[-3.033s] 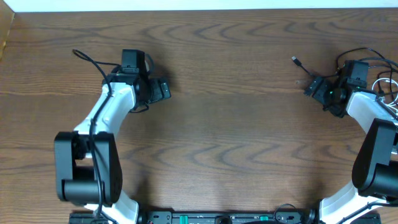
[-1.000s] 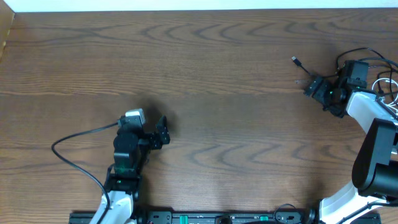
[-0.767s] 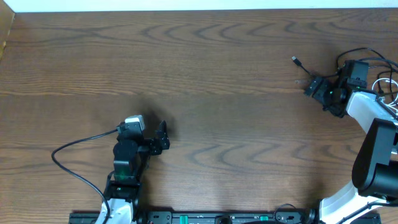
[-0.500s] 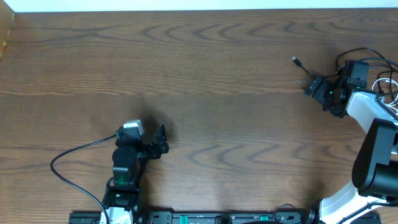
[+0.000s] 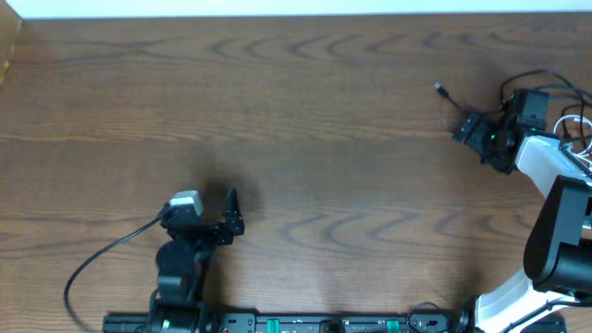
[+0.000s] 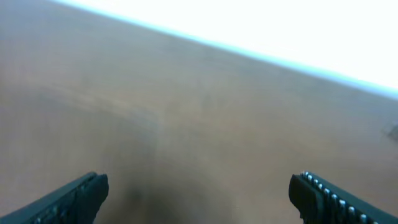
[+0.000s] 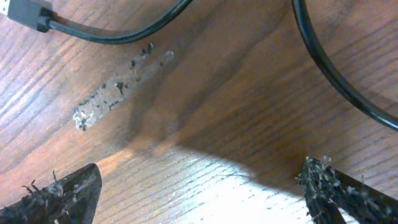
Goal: Untangle cables
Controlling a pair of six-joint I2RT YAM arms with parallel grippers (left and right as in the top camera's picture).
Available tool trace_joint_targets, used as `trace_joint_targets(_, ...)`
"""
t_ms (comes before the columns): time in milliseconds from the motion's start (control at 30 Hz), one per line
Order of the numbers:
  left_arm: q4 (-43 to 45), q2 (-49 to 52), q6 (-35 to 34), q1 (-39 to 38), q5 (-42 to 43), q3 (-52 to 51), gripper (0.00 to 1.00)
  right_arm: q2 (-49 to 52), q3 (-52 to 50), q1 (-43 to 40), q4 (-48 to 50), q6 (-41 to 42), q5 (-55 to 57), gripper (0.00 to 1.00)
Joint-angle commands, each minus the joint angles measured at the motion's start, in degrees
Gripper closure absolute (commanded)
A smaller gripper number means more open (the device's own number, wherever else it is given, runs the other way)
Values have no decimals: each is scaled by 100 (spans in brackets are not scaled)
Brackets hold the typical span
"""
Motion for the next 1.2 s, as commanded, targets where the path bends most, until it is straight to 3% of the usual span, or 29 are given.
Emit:
trace_joint_targets(0,-275,-1014,251,24,-184,-50,2,251,-133,28,-98,129,-146,1)
trace_joint_targets(267,-306,-977,605,74,-221,-50,2,251,-133,28,-101,129,-144,1)
trace_joint_targets(1167,-295,-949,612,74,-223,-50,2,251,-133,28,-101,129,-146,1)
